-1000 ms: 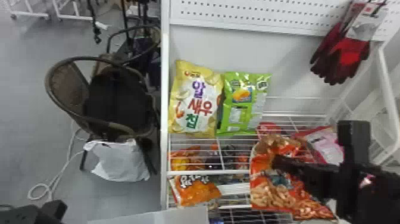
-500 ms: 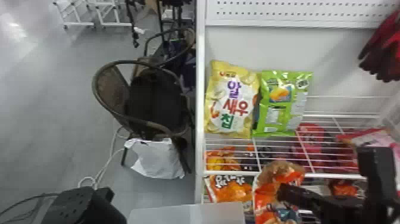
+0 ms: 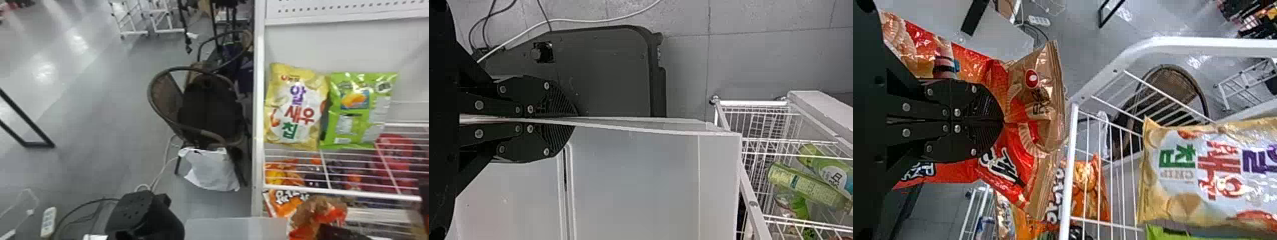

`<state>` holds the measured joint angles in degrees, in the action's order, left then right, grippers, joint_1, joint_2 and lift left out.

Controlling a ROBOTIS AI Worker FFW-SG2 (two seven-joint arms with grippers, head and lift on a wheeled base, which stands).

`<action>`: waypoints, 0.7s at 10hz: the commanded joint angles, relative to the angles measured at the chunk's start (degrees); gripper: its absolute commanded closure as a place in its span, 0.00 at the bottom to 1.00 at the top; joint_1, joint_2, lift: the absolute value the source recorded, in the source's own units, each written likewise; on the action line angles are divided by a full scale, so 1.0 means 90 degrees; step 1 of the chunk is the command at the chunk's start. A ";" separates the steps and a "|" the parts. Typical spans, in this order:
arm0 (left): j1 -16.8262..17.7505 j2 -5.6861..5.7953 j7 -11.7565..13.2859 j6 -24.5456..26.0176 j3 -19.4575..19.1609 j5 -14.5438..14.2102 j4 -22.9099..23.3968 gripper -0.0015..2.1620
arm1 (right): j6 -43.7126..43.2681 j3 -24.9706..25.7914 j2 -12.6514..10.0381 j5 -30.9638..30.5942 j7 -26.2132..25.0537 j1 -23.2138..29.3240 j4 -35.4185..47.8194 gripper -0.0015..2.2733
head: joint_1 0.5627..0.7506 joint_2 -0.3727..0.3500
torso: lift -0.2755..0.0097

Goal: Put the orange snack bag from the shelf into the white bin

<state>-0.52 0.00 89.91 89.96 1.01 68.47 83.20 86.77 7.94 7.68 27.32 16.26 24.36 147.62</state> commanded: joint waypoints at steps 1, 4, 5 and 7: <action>0.0019 -0.0017 0.0073 0.0007 0.0014 -0.0010 -0.0045 0.99 | 0.0003 -0.0179 -0.0003 -0.0009 0.0000 0.0018 -0.0015 0.93 | 0.70 0.79 | 0.97; 0.0009 -0.0017 0.0073 0.0007 0.0014 -0.0010 -0.0045 0.99 | 0.0003 -0.0336 0.0007 0.0001 -0.0010 0.0077 -0.0006 0.03 | 0.70 0.86 | 0.97; -0.0020 -0.0017 0.0073 0.0007 0.0005 -0.0010 -0.0045 0.99 | -0.0016 -0.0345 0.0007 0.0011 -0.0010 0.0106 -0.0006 0.00 | 0.70 0.87 | 0.97; -0.0069 -0.0017 0.0073 0.0007 0.0005 -0.0010 -0.0025 0.99 | -0.0036 -0.0336 0.0007 0.0030 -0.0010 0.0164 0.0004 0.03 | 0.70 0.88 | 0.97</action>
<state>-0.99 0.00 89.91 89.96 1.06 68.38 82.93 86.44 4.91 7.74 27.55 16.17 25.69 147.62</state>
